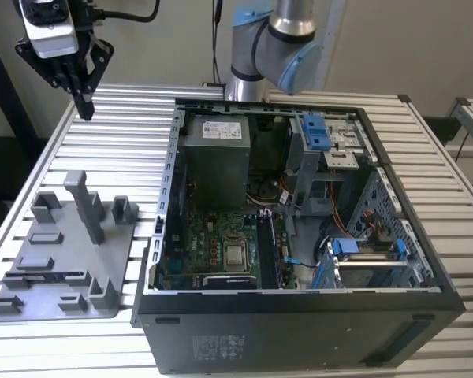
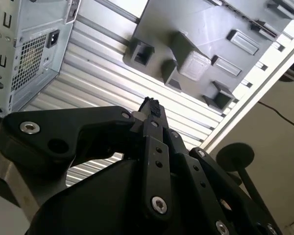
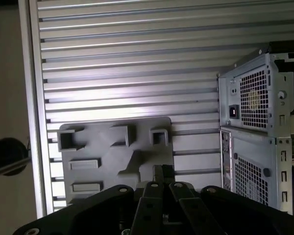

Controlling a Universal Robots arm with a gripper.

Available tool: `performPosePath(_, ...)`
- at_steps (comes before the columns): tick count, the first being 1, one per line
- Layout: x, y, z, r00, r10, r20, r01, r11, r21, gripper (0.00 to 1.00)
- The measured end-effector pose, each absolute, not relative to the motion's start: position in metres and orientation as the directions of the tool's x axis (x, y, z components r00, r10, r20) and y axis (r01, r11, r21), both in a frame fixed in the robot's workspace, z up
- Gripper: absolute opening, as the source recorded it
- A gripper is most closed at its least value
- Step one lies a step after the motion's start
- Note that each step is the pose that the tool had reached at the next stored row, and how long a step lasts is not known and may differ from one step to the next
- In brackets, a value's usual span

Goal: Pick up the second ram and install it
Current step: 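Reach for the second ram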

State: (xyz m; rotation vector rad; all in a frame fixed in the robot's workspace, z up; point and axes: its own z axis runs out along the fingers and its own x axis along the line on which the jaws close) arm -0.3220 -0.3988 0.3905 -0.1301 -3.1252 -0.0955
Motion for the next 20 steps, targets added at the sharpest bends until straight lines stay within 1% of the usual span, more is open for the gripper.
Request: performPosePath(20,-0.393,-0.399,0.39,-0.996,0.086,0.016,0.087,0.994,0.063,0.11)
